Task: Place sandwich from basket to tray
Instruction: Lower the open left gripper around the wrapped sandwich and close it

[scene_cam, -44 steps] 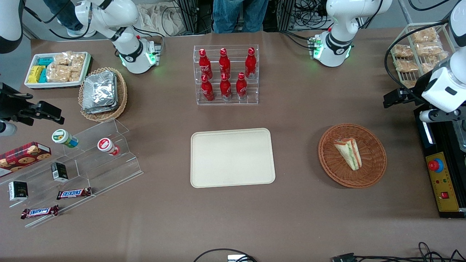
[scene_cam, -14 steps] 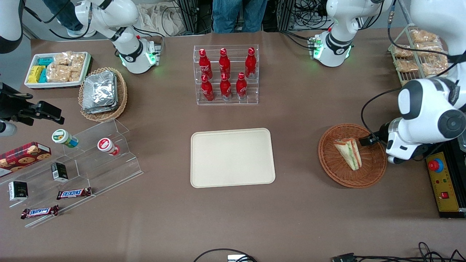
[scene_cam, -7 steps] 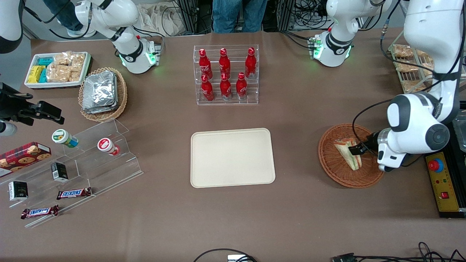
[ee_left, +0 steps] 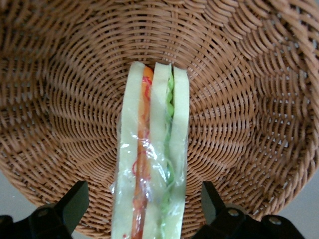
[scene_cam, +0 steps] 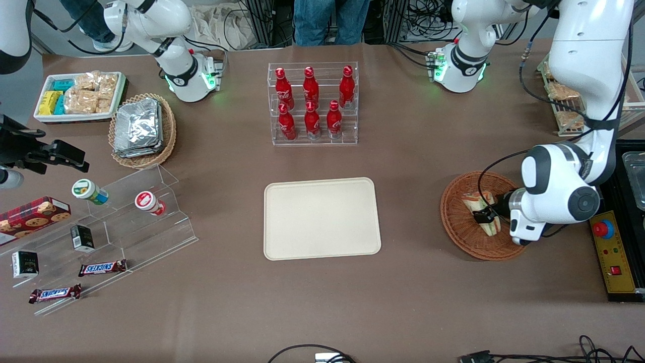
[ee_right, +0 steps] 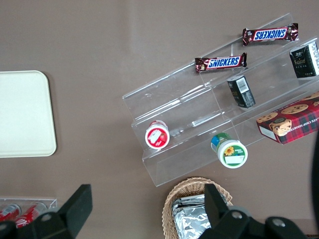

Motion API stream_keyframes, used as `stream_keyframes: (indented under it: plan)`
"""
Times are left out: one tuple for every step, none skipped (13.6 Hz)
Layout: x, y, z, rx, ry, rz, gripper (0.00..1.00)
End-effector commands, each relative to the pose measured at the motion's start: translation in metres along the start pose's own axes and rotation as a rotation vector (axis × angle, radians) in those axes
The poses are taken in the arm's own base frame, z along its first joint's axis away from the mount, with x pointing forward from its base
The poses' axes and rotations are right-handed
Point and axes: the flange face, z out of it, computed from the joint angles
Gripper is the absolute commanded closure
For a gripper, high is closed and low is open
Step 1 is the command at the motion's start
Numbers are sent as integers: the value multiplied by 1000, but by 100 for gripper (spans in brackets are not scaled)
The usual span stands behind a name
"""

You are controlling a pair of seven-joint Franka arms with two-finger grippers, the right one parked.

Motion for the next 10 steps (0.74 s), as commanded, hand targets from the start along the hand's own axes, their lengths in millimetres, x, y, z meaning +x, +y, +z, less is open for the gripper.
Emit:
stream_keyframes:
  plan:
    - [6, 10, 12, 6, -12, -13, 2]
    - [7, 10, 15, 8, -16, -14, 14]
    - [6, 10, 17, 10, -18, -12, 35]
    - [6, 10, 17, 10, -18, -12, 54]
    - [5, 11, 16, 11, -18, -11, 70]
    - [5, 10, 14, 10, -17, -12, 84]
    - [3, 10, 9, 9, -16, -11, 89]
    - [0, 9, -1, 6, -8, -7, 90]
    - [-5, 9, -15, 5, -4, 0, 93]
    - [-12, 8, -32, 7, -7, 17, 93]
